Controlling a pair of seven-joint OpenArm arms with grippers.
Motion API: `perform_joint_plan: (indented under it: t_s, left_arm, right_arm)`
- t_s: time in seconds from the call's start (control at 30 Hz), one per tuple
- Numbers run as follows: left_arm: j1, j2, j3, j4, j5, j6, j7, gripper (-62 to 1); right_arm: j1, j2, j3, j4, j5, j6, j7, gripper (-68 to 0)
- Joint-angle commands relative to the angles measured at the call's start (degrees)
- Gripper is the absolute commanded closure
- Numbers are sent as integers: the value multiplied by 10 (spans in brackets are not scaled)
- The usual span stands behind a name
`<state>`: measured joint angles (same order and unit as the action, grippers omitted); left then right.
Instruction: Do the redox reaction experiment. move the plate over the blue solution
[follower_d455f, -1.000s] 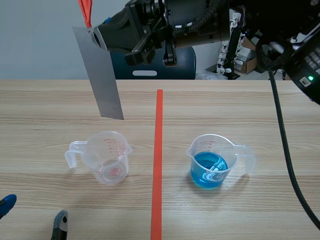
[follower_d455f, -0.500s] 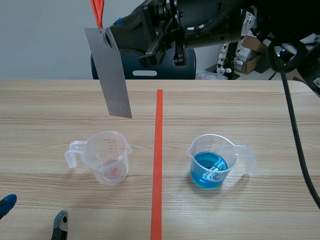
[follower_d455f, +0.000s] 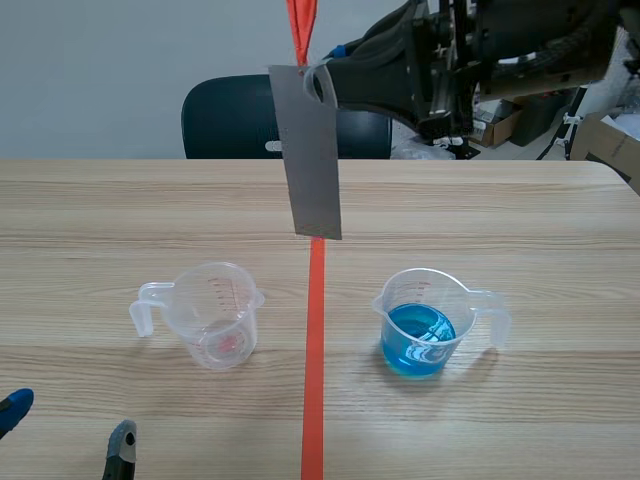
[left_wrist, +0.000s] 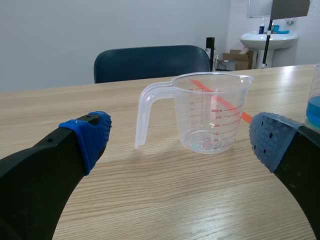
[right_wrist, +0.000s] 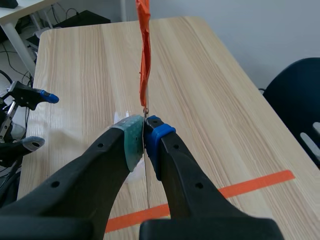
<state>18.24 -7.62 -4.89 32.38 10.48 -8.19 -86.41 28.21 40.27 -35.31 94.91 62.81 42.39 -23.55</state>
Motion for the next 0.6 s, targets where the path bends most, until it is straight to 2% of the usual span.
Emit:
perform_joint_plan:
  t_s: [0.0,0.27,0.37,0.43,0.53,0.57]
  left_arm:
    - [0,0,-2,9,-3,-2,-23,-582]
    - [7,-1,-2,11,-3,-2,-24,-580]
    - [27,-7,-2,33,-3,-7,-26,-580]
    - [44,-18,-1,60,-3,-23,-26,-526]
    - [75,-42,3,116,-3,-43,-26,-368]
    - [86,-53,5,137,-3,-47,-26,-337]
  right_arm:
    - [10,24,5,12,10,3,21,-6]
    - [2,129,5,12,24,3,84,-6]
    - [-12,165,5,12,24,3,110,-6]
    - [-21,186,5,12,24,3,121,-6]
    - [-32,216,5,12,23,3,144,-6]
    - [-37,226,5,12,23,3,154,-6]
